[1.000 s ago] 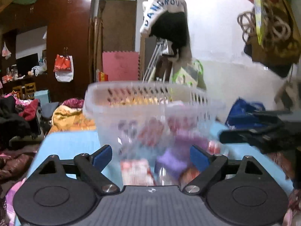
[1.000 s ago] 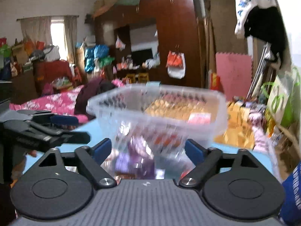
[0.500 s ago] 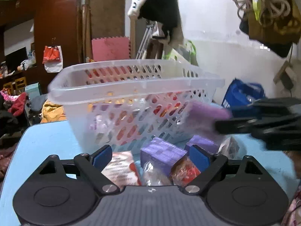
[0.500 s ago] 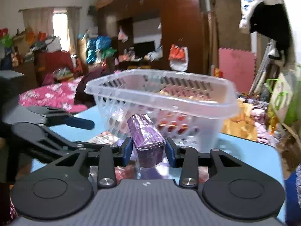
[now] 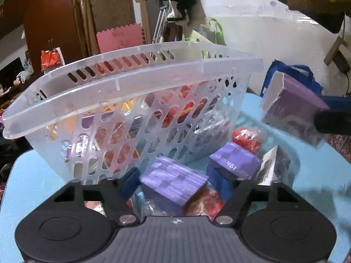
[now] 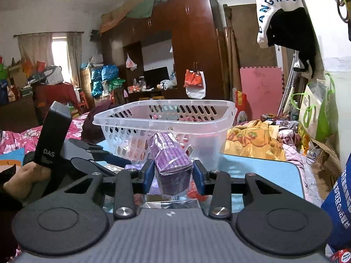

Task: Organize objects
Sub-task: 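Lift purple box toward basket with left tool while right grasps striped box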

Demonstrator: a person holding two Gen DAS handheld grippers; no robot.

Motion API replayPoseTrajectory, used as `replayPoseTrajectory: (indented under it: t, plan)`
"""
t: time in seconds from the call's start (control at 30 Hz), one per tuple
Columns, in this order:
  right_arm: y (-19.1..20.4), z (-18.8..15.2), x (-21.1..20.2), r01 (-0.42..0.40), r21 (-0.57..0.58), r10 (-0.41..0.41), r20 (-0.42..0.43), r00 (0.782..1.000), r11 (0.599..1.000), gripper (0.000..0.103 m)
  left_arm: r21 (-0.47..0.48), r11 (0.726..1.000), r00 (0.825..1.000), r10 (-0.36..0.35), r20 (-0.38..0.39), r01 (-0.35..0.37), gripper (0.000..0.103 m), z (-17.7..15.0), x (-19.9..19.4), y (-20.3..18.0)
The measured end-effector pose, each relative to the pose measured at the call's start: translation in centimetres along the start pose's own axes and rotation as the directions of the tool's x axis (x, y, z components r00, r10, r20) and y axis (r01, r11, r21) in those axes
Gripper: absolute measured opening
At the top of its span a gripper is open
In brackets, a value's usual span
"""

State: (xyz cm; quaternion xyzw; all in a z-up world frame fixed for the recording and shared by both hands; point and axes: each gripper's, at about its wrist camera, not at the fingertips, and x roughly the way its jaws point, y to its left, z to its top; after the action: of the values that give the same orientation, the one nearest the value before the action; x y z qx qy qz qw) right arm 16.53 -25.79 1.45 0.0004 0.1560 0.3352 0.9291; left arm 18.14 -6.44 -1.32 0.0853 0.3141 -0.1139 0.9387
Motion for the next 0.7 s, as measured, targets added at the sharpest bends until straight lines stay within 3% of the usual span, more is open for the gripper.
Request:
replayPoseTrajectory:
  t: [0.17, 0.3, 0.57, 0.7]
  plan:
    - [-0.1, -0.1, -0.4, -0.007, 0.006, 0.007, 0.013, 1.000, 1.000, 0.042, -0.043, 0.999, 0.996, -0.008, 0.084, 0.011, 0.068, -0.7, -1.9, 0.9]
    - [-0.1, -0.1, -0.7, -0.014, 0.014, 0.013, 0.034, 0.999, 1.000, 0.042, -0.091, 0.995, 0.984, -0.016, 0.178, 0.032, 0.068, -1.1, -4.3, 1.8]
    - [0.8, 0.1, -1.4, -0.040, 0.030, 0.038, 0.087, 0.995, 0.999, 0.042, -0.118, 0.983, 0.945, -0.102, 0.311, 0.144, 0.069, -0.6, -9.0, 3.1]
    - [1.3, 0.3, -1.3, -0.048, 0.025, 0.045, 0.104, 0.994, 0.999, 0.042, -0.131, 0.981, 0.930, -0.085, 0.358, 0.140, 0.069, 0.2, -10.8, 3.8]
